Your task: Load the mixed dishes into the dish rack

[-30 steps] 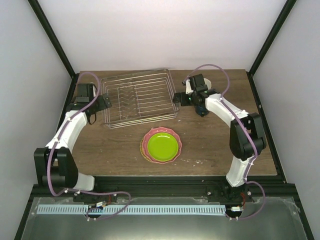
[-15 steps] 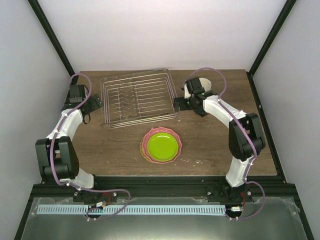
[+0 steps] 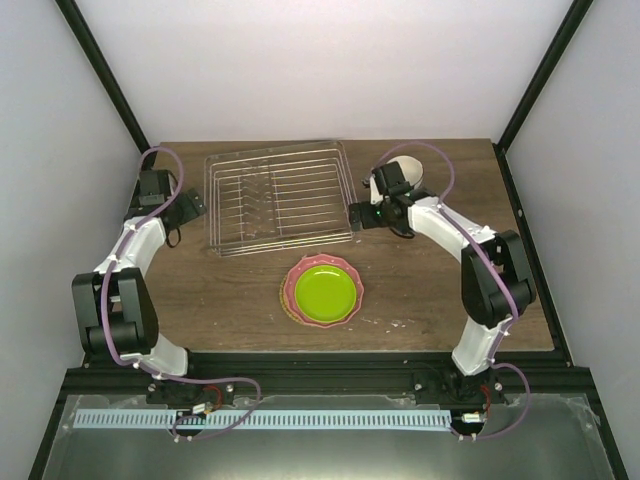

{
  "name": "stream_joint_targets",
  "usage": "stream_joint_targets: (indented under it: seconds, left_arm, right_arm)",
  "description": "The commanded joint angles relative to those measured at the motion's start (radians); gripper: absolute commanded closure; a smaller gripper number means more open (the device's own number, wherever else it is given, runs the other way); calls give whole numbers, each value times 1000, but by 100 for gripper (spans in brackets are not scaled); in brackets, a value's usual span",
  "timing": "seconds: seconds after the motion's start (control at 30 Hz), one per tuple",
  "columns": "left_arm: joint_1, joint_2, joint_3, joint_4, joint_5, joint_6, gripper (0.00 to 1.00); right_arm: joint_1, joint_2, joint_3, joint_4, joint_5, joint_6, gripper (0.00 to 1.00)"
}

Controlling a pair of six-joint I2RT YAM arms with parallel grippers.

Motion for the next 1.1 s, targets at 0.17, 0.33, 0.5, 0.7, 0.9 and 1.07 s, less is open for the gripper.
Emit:
stream_joint_targets:
  seconds: [0.17, 0.33, 0.5, 0.7, 0.9, 1.07]
  left_arm:
    - [14, -11, -1, 20, 14, 11, 0]
    - [14, -31, -14, 23, 28, 7, 0]
    - [15, -76, -32, 27, 59, 14, 0]
    - [15, -192, -58, 49, 96, 14, 0]
    - [14, -274, 15, 61, 167, -7, 0]
    - [15, -277, 88, 112, 238, -57, 0]
  right_arm:
    - [17, -54, -70, -111, 22, -25, 0]
    - [24, -70, -100, -116, 23, -16, 0]
    - [26, -83, -124, -98, 40, -11, 0]
    - [26, -107, -96, -23, 102, 23, 0]
    - [26, -134, 25, -55, 246, 18, 0]
    - [27, -229, 55, 6, 242, -28, 0]
